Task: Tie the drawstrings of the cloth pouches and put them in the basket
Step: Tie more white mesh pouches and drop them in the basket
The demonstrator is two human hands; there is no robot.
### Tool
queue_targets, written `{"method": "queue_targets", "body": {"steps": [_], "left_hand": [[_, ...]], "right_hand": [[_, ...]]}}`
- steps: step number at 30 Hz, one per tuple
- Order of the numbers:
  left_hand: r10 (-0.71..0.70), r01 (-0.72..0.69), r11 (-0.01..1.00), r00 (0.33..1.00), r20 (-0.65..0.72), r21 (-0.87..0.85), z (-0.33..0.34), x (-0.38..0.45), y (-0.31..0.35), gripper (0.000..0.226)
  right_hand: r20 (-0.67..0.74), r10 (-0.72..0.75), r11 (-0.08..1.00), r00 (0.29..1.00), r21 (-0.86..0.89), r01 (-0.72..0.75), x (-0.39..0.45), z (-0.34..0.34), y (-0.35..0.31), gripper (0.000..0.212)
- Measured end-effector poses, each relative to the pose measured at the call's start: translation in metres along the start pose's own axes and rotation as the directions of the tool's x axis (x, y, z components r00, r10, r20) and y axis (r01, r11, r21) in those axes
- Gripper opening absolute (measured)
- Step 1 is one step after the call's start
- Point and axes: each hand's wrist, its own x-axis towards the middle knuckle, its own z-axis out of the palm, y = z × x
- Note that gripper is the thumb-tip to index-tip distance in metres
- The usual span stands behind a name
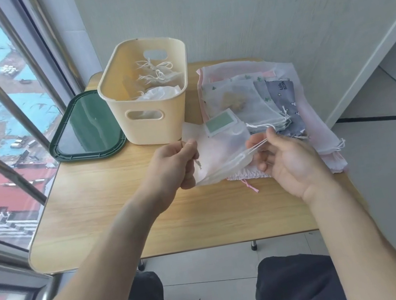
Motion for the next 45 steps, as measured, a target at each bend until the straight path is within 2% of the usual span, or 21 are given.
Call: {"method": "queue_targets", "body": {"steps": [2, 8, 12, 14, 16, 20, 22, 26, 29, 31, 32, 34, 36, 37, 38, 40, 41, 45], "left_hand": [[0.020, -0.019, 0.999, 1.000, -0.020, 0.034, -0.001, 0.000, 0.002, 0.033], [0.100, -0.074, 0.943, 0.993, -0.062, 0.323, -0.006, -0.001, 0.004, 0.025], [0.073, -0.067, 0.940, 0.997, -0.006, 0.336, -0.008, -0.002, 0.009, 0.023], [0.055, -0.057, 0.936, 0.998, 0.016, 0.346, -0.007, -0.003, 0.010, 0.023], [0.043, -0.052, 0.923, 0.999, 0.032, 0.381, -0.005, -0.004, 0.010, 0.023], [0.077, -0.083, 0.880, 0.997, 0.032, 0.468, -0.005, -0.006, 0.013, 0.022], [0.114, -0.104, 0.888, 0.994, 0.005, 0.449, -0.010, -0.005, 0.016, 0.022], [0.278, -0.205, 0.904, 0.949, -0.149, 0.376, -0.012, -0.001, 0.018, 0.020], [0.407, -0.315, 0.867, 0.895, -0.183, 0.386, -0.003, -0.004, 0.013, 0.019], [0.417, -0.354, 0.883, 0.893, -0.169, 0.307, 0.005, -0.005, 0.009, 0.019], [0.402, -0.358, 0.900, 0.902, -0.158, 0.250, 0.008, -0.004, 0.007, 0.019], [0.352, -0.338, 0.932, 0.929, -0.112, 0.130, 0.014, -0.002, 0.007, 0.015], [0.338, -0.333, 0.939, 0.940, -0.044, 0.090, 0.020, -0.001, 0.005, 0.021], [0.349, -0.345, 0.930, 0.937, -0.010, 0.125, 0.022, -0.001, 0.002, 0.026], [0.366, -0.363, 0.913, 0.930, 0.017, 0.185, 0.023, 0.000, 0.000, 0.028], [0.389, -0.388, 0.868, 0.919, 0.063, 0.310, 0.024, 0.000, -0.004, 0.031], [0.394, -0.397, 0.843, 0.915, 0.087, 0.364, 0.023, -0.001, -0.005, 0.032], [0.388, -0.427, 0.739, 0.902, 0.189, 0.521, 0.019, -0.001, -0.004, 0.030]], "right_hand": [[-0.052, 0.012, 0.998, 0.999, 0.068, -0.009, 0.000, -0.001, -0.001, 0.037], [-0.155, 0.114, 0.953, 0.981, 0.296, -0.064, -0.002, -0.005, -0.010, 0.036], [-0.129, 0.144, 0.825, 0.981, 0.564, -0.046, -0.003, -0.007, -0.017, 0.043], [-0.080, 0.120, 0.790, 0.990, 0.611, -0.046, -0.003, -0.006, -0.020, 0.048], [-0.022, 0.075, 0.844, 0.997, 0.534, -0.051, -0.004, -0.006, -0.022, 0.046], [0.048, -0.016, 0.991, 0.999, 0.134, 0.010, -0.006, -0.010, -0.023, 0.041], [0.097, -0.022, 0.998, 0.995, -0.049, 0.026, -0.010, -0.011, -0.025, 0.040], [0.265, 0.089, 0.967, 0.960, -0.253, -0.020, -0.018, -0.013, -0.026, 0.036], [0.346, 0.145, 0.934, 0.927, -0.356, -0.013, -0.024, -0.014, -0.026, 0.037], [0.418, 0.144, 0.932, 0.897, -0.362, 0.019, -0.030, -0.016, -0.028, 0.041], [0.462, 0.106, 0.952, 0.880, -0.302, 0.044, -0.032, -0.016, -0.030, 0.045], [0.507, -0.080, 0.986, 0.859, -0.089, 0.144, -0.038, -0.011, -0.035, 0.041], [0.456, -0.305, 0.951, 0.836, 0.104, 0.291, -0.041, -0.001, -0.039, 0.040], [0.423, -0.407, 0.913, 0.809, 0.159, 0.376, -0.041, 0.005, -0.039, 0.042], [0.386, -0.506, 0.860, 0.771, 0.158, 0.486, -0.039, 0.009, -0.038, 0.042], [0.327, -0.642, 0.715, 0.694, -0.072, 0.695, -0.033, 0.014, -0.030, 0.040], [0.325, -0.646, 0.656, 0.691, -0.225, 0.720, -0.028, 0.014, -0.025, 0.038], [0.322, -0.398, 0.587, 0.859, -0.630, 0.508, -0.010, 0.019, 0.001, 0.037]]}}
